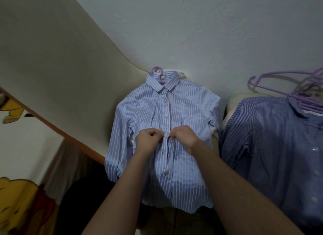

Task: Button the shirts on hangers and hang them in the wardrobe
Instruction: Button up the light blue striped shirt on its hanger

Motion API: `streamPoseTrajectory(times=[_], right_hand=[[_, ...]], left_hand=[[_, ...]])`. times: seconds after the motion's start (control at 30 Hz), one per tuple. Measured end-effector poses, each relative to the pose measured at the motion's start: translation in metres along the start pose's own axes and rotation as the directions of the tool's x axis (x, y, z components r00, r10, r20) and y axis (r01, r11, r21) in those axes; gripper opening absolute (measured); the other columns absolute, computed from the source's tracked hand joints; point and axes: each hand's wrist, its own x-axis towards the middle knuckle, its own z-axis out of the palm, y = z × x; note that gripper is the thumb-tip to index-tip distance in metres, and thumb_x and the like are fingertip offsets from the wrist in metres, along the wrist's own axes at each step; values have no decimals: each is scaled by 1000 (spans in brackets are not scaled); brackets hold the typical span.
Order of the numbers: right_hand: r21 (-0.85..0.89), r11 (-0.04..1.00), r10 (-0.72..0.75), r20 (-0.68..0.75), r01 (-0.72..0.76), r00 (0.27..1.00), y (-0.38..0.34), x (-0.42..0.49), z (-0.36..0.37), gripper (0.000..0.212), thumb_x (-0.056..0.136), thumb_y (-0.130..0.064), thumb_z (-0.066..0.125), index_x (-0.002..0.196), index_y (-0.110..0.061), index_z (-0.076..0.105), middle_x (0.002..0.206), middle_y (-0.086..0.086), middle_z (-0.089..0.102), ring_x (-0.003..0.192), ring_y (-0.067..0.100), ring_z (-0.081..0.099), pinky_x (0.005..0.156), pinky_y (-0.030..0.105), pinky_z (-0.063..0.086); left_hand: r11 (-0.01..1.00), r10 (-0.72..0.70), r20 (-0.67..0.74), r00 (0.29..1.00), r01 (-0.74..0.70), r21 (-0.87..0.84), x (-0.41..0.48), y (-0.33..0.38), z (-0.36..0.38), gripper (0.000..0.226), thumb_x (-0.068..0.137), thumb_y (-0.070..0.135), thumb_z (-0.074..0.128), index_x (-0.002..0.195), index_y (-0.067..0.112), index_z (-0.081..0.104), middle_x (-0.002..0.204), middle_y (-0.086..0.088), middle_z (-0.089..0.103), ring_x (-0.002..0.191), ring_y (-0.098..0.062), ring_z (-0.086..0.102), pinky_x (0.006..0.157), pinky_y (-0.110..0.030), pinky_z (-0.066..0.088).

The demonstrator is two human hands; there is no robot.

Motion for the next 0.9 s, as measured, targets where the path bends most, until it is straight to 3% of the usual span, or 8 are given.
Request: streamPoseTrajectory(times=[0.13, 0.23, 0.37, 0.5, 0.67, 0.77, 0.83, 0.9], right_hand=[[-151, 980, -121, 52, 128, 991, -3, -15, -3, 16, 72, -2, 62, 63, -14, 65, 65, 4, 58, 67, 19, 53, 67, 36, 43], [-311, 928, -183, 94, 203, 979, 1, -23, -4, 8, 60, -18, 63, 59, -26, 66, 71, -3, 66, 70, 19, 62, 71, 41, 52], [-536, 789, -301, 90, 301, 949, -2, -40, -4, 18, 73, -11, 67, 63, -26, 66, 74, -6, 68, 76, 17, 67, 77, 37, 56], [-568, 778, -264, 93, 269, 960, 4, -62, 4, 12, 82, -6, 60, 80, -8, 71, 81, 5, 72, 76, 19, 65, 71, 33, 55], [-519, 826, -228, 48, 219, 972, 20, -74, 7, 8, 90, -11, 61, 90, -8, 69, 76, 1, 64, 61, 9, 55, 52, 18, 40], [-508, 844, -208, -10, 174, 978, 20, -73, 13, 13, 91, -13, 61, 89, -3, 70, 81, 10, 69, 66, 17, 60, 57, 26, 47], [-514, 845, -191, -39, 144, 981, 19, -72, 17, 15, 90, -8, 59, 89, 2, 70, 86, 16, 71, 77, 27, 65, 69, 38, 55], [-526, 843, -170, -61, 113, 984, 19, -70, 20, 16, 89, -5, 57, 91, 4, 70, 92, 18, 71, 88, 31, 67, 78, 42, 57]], left_hand=[[977, 127, -28, 991, -121, 175, -23, 2, -1, 12, 84, 15, 70, 74, 20, 66, 71, 5, 68, 70, -12, 65, 66, -27, 51], [915, 174, 57, 983, -183, 360, -43, 6, -1, 27, 72, 32, 77, 73, 21, 53, 68, 4, 60, 66, -14, 59, 68, -35, 47], [756, 137, 164, 977, -210, 620, -55, 11, 0, 42, 70, 45, 79, 76, 24, 43, 78, 6, 54, 74, -17, 53, 69, -36, 38], [831, 68, 115, 991, -120, 543, -58, 9, -7, 36, 75, 36, 79, 71, 21, 47, 72, 4, 55, 72, -18, 55, 61, -31, 34], [839, 64, 112, 992, -114, 532, -61, 5, -15, 33, 84, 26, 75, 68, 21, 46, 73, 3, 55, 77, -20, 59, 64, -30, 41], [748, 101, 109, 989, -148, 647, -68, 3, -10, 20, 81, 34, 69, 83, 18, 58, 94, -5, 63, 97, -27, 63, 81, -37, 53], [617, 110, 105, 988, -150, 772, -74, 4, -1, 37, 85, 39, 66, 108, 11, 60, 114, -10, 61, 112, -31, 57, 91, -41, 50], [563, 114, 84, 990, -135, 815, -75, 5, 4, 43, 90, 40, 63, 118, 8, 56, 122, -10, 58, 119, -31, 53, 95, -43, 46]])
